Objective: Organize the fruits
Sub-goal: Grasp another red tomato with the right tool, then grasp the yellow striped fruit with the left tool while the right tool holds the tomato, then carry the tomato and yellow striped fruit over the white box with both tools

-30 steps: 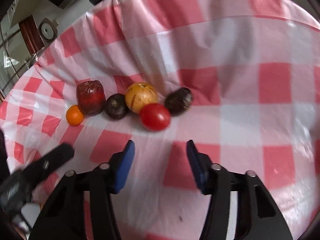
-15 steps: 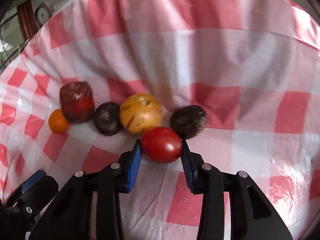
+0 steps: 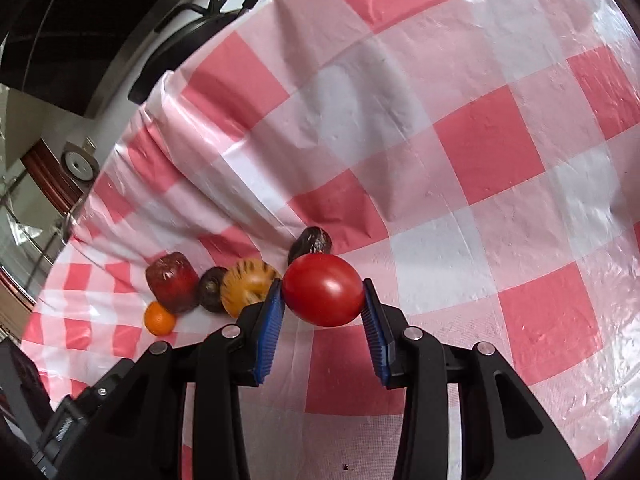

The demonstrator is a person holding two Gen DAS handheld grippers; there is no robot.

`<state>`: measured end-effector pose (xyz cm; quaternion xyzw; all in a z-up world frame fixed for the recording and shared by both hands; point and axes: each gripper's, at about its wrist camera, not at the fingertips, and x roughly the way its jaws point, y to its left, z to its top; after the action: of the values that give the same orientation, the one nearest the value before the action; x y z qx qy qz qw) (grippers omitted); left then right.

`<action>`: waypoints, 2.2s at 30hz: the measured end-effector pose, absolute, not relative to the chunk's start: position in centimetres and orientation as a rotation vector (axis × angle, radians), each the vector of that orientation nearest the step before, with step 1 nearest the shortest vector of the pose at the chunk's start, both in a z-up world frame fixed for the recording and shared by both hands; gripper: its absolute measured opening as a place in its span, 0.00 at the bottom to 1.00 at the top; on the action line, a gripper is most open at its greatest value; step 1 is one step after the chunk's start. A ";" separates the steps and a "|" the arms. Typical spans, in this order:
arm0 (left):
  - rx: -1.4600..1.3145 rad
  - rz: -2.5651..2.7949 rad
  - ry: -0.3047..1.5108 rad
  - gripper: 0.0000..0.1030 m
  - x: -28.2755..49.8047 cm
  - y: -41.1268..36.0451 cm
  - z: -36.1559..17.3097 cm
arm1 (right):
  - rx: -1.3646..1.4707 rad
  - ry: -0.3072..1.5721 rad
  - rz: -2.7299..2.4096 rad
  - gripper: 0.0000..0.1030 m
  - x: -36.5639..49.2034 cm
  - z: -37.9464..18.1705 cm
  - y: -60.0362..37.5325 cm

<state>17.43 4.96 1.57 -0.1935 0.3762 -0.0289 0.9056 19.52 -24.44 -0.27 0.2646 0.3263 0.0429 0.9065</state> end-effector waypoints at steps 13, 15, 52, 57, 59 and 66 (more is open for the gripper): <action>-0.142 -0.242 0.741 0.95 17.1 -2.9 2.8 | 0.848 0.548 -0.068 0.38 17.6 -1.1 -31.0; -0.018 -0.262 0.738 0.95 18.1 -5.6 2.9 | 0.865 0.547 -0.069 0.38 17.6 -1.2 -31.1; -0.087 -0.262 0.758 0.42 14.8 -1.7 4.7 | 0.711 0.581 -0.058 0.38 18.6 -0.4 -29.2; -0.176 -0.126 0.733 0.42 9.1 3.6 4.0 | 0.715 0.583 -0.052 0.38 18.7 -0.5 -29.3; -0.219 -0.093 0.736 0.42 8.3 4.7 3.3 | 0.707 0.581 -0.049 0.38 18.6 -0.5 -29.2; -0.332 -0.086 0.712 0.42 8.0 7.2 2.5 | 0.697 0.575 -0.039 0.38 18.6 -0.3 -29.1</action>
<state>8.04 7.25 2.47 -0.1615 0.3468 -0.0420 0.9230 18.61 -29.08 -0.27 0.3370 0.2777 -0.0188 0.8994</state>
